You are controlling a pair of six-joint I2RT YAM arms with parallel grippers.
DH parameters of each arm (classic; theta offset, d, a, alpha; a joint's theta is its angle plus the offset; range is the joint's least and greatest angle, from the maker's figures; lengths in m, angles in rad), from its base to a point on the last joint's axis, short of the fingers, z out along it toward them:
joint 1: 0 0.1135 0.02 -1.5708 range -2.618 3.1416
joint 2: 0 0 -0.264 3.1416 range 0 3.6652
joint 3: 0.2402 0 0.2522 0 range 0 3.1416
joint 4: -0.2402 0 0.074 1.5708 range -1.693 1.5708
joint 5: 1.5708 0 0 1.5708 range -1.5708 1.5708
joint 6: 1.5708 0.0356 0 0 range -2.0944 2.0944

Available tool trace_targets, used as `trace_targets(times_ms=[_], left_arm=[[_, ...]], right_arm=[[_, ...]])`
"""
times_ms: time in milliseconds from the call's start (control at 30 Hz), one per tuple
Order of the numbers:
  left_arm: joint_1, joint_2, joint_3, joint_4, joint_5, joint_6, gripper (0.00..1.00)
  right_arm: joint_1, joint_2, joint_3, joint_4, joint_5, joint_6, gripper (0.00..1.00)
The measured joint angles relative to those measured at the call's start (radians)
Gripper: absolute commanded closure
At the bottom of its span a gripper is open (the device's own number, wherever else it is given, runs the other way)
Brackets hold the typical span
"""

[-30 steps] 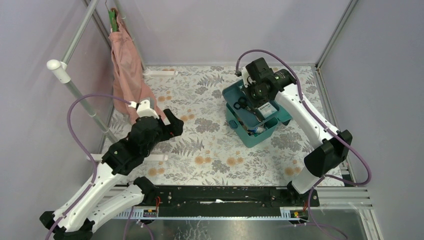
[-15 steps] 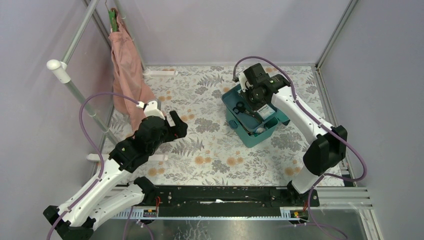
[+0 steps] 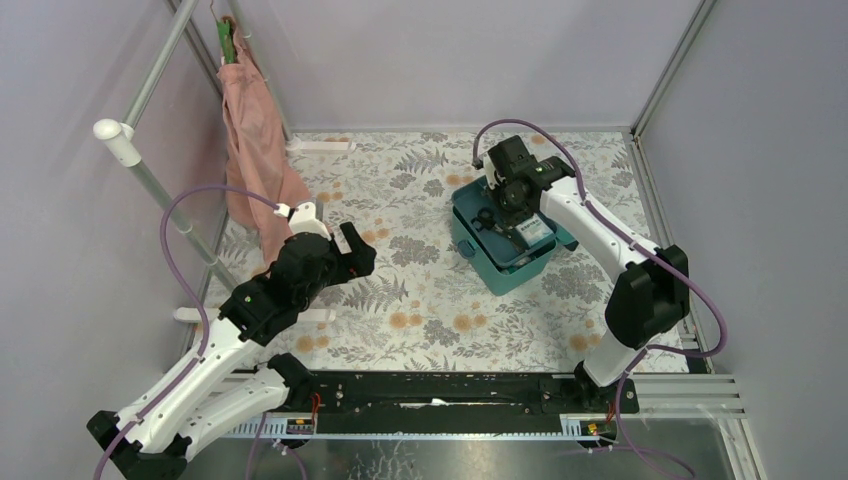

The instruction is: Organize the medicine kit

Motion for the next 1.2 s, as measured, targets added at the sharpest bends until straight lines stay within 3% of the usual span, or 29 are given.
trace_targets(times_ms=[967, 1200], left_arm=[[0.000, 0.011, -0.001, 0.000, 0.007, 0.012, 0.01], [0.000, 0.011, -0.020, 0.002, 0.014, 0.010, 0.01]], right_arm=[[-0.010, -0.018, -0.116, 0.006, -0.117, 0.029, 1.00], [0.079, -0.007, -0.111, 0.011, -0.124, 0.029, 0.98]])
